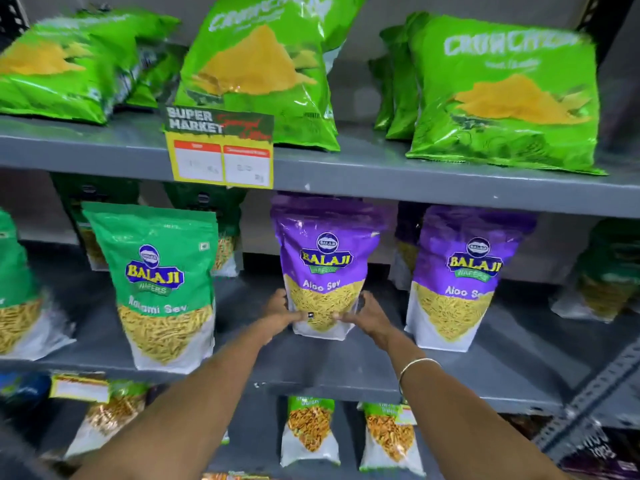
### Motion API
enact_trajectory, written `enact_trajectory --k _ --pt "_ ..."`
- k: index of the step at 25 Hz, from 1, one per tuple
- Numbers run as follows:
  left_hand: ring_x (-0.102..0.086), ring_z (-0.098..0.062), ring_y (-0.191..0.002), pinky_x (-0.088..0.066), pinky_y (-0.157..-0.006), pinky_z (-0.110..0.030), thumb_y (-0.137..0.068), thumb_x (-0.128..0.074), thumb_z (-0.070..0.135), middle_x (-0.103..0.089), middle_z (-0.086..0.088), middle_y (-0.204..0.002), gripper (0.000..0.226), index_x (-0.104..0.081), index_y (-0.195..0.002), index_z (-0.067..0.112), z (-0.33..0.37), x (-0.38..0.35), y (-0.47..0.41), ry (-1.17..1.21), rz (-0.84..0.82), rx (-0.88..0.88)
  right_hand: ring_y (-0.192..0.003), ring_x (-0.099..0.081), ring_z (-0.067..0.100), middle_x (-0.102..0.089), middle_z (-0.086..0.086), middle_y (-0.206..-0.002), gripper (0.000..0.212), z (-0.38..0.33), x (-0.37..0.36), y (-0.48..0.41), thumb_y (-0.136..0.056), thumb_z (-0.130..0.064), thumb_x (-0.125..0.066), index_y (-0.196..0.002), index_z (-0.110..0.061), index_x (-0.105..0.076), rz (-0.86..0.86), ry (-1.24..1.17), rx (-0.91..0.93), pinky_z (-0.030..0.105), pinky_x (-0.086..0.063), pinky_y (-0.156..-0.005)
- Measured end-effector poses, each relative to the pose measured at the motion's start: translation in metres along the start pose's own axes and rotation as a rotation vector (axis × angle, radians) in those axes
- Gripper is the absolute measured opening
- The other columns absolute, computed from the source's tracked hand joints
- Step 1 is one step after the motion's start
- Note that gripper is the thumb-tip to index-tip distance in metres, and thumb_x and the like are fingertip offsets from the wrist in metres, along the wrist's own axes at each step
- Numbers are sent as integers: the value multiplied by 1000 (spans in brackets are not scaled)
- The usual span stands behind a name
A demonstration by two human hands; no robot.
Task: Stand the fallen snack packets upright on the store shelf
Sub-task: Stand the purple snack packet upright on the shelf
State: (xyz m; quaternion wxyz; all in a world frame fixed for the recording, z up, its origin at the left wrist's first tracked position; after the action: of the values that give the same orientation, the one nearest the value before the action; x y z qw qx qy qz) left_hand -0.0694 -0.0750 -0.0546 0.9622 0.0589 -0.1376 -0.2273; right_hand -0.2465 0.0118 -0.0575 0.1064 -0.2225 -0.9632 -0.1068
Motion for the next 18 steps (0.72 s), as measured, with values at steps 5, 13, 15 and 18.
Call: enact_trajectory --k 5,13,15,18 --pt "-60 -23 -99 -50 -83 -33 -61 -82 5 -64 -19 -116 64 -51 -117 -4 1 1 29 -20 10 3 -98 -55 16 -57 8 -111 56 -6 -1 32 -69 5 -75 -116 -3 -46 -67 -77 42 20 -48 -76" --pt "-64 -26 -110 -50 -100 -45 -27 -82 43 -68 -11 -120 83 -55 -101 18 -14 12 59 -149 -10 5 -120 -56 28 -59 14 -130 69 2 -2 77 -65 -10 -82 -125 -1 -47 -24 7 20 39 -48 -100" --pt "-63 -26 -112 -49 -100 -43 -40 -87 36 -67 -9 -122 80 -57 -109 11 -10 12 66 -203 -7 6 -119 -57 30 -60 16 -129 71 2 -4 81 -64 -10 -83 -125 -1 -48 -46 14 33 47 -45 -105" --pt "-61 -25 -115 -49 -100 -41 -46 -86 37 -66 -6 -125 83 -56 -119 12 -9 13 75 -276 7 2 -119 -58 30 -60 18 -129 72 3 -6 85 -65 -9 -82 -127 -1 -47 -64 35 43 46 -46 -104"
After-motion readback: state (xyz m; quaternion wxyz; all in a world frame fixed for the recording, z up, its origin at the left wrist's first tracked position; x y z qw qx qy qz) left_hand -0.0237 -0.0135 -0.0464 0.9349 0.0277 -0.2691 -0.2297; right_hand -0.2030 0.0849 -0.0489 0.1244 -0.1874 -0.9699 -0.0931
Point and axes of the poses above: each hand's wrist, its own y-axis away from the middle knuckle, its own x-axis out of the back of the hand, z = x × y, the point moved 6 cm from there along -y, towards the middle knuckle
